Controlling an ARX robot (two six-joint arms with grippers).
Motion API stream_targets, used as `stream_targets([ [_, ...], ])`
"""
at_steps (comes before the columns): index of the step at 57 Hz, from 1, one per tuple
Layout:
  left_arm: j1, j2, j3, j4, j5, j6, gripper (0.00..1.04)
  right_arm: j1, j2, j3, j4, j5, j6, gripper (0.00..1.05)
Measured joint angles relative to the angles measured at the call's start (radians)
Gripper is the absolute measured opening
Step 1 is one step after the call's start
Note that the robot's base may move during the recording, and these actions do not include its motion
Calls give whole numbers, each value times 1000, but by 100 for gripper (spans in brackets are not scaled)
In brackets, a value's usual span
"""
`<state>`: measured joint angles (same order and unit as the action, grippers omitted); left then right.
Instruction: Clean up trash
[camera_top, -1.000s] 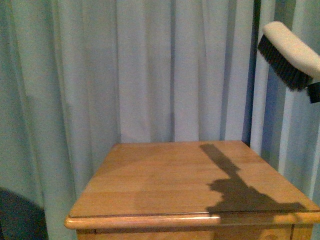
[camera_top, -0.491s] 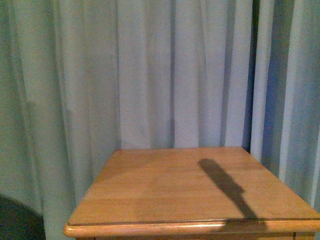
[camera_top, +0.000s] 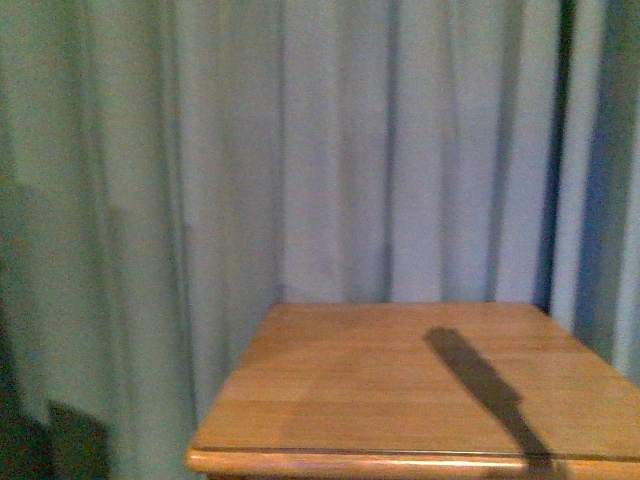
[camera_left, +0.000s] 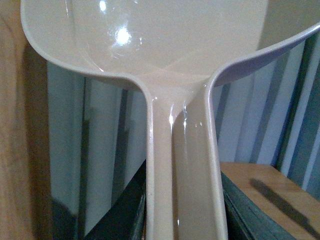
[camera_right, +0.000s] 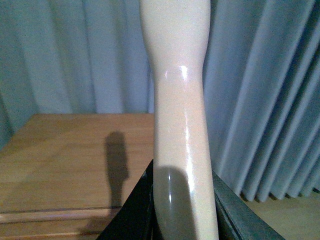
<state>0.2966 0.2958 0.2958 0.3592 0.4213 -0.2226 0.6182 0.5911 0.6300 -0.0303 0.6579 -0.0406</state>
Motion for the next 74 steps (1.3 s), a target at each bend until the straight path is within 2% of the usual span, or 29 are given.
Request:
stream_targets([
  [74,2,-2,-2,0,-14,-4,27,5,10,-5,-3,-10,0,20],
])
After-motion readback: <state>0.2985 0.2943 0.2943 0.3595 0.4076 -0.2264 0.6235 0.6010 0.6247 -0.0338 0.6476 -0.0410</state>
